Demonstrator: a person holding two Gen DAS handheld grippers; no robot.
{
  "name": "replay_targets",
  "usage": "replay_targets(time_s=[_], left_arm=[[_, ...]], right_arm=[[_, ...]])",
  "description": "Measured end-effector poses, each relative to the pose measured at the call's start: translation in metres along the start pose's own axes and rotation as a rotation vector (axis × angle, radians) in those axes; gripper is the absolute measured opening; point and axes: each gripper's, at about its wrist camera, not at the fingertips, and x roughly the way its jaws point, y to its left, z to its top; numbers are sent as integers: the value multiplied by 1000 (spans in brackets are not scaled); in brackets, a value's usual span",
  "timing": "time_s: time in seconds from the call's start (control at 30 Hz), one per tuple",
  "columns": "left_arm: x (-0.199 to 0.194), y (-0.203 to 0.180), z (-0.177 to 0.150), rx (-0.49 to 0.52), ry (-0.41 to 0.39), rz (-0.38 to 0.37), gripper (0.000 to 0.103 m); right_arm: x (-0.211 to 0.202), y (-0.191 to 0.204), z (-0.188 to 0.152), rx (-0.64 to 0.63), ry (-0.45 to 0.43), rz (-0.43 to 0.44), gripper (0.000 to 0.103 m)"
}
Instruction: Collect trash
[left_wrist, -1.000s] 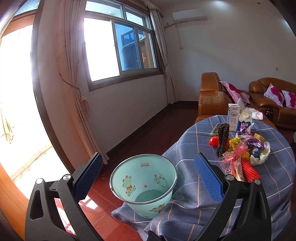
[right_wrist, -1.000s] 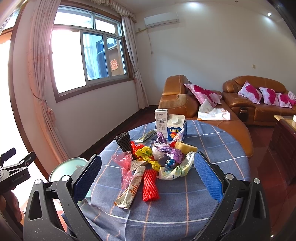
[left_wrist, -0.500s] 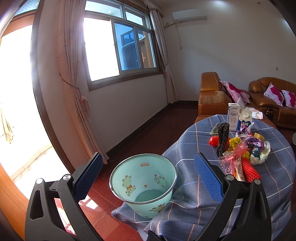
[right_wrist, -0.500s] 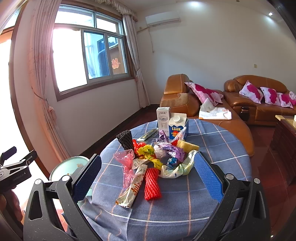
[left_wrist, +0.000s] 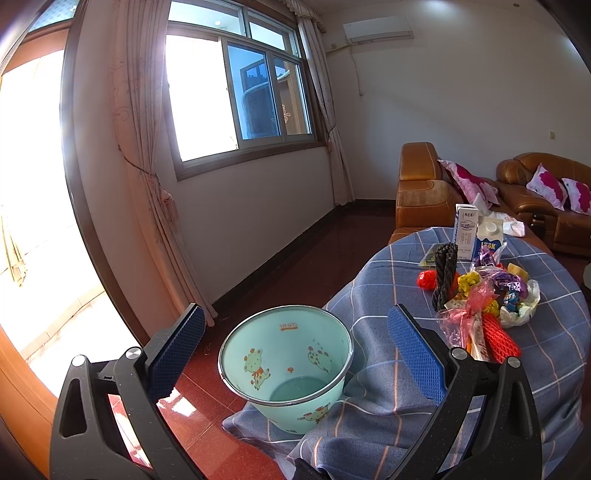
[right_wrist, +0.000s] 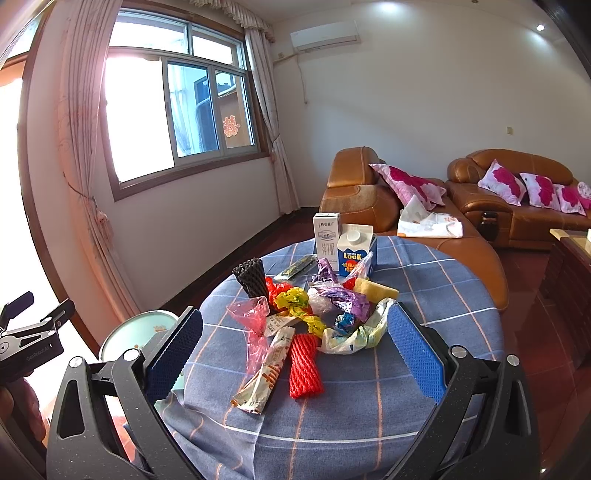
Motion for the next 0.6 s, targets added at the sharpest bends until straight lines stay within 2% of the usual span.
replay_targets(time_s=[0.6], left_arm=[[2,-1,-2,2,6,1,97]], right_arm=[[2,1,-3,-1,3,-5,98]])
